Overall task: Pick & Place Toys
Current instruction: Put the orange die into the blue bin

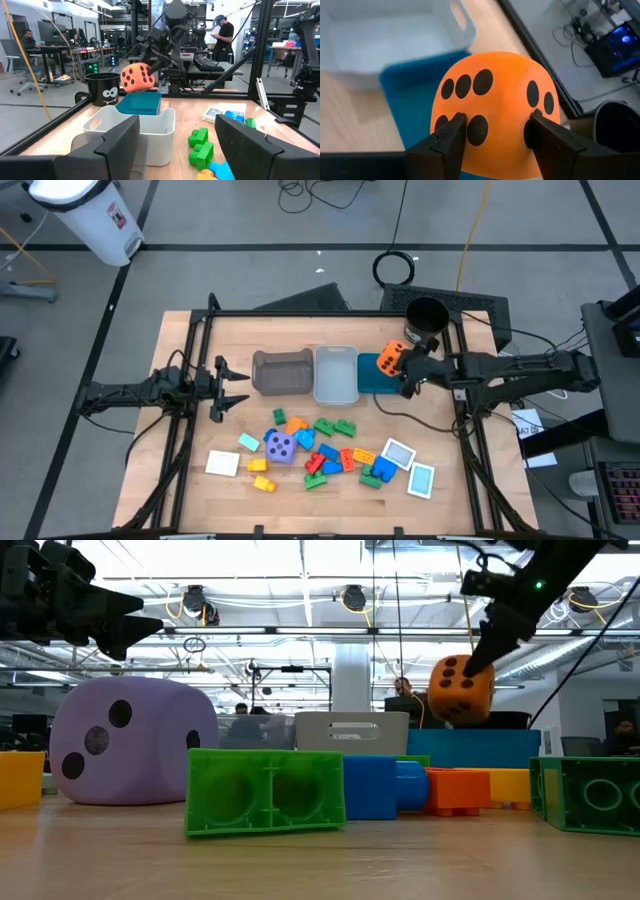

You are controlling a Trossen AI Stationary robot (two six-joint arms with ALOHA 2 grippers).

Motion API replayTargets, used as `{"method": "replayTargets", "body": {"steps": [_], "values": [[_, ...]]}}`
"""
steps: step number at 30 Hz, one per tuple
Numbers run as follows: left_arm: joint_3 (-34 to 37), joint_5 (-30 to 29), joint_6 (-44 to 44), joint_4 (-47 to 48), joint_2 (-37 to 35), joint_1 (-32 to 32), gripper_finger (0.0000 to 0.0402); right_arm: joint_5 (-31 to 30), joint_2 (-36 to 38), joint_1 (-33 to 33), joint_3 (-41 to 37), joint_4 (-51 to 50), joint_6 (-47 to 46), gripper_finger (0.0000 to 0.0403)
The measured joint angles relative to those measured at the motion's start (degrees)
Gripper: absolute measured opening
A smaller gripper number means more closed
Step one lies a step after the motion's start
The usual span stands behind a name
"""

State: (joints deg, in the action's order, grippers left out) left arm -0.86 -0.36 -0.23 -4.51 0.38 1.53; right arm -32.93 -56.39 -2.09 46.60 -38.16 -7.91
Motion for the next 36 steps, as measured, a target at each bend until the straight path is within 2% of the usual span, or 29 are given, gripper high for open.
{"method": "replayTargets", "body": {"steps": [7, 12, 22, 27, 36], "values": [[0.0, 0.0, 0.0, 0.0, 0.0, 0.0, 0.0269, -1.6, -5.3, 0.0, -1.3, -3.5, -1.8, 0.0186], [0.0, 0.0, 0.0, 0.0, 0.0, 0.0, 0.0269, -3.0, -7.5, 0.0, -2.6, -1.7, -1.5, 0.0186], [0.0, 0.0, 0.0, 0.0, 0.0, 0.0, 0.0269, -2.6, -10.7, 0.7, -5.4, 12.9, 9.2, 0.0186], [0.0, 0.0, 0.0, 0.0, 0.0, 0.0, 0.0269, 1.6, -13.0, 0.7, -5.8, 16.9, 13.7, 0.0186], [0.0, 0.0, 0.0, 0.0, 0.0, 0.0, 0.0269, 1.9, -18.6, 0.7, -5.9, 21.8, 23.9, 0.0187]]}}
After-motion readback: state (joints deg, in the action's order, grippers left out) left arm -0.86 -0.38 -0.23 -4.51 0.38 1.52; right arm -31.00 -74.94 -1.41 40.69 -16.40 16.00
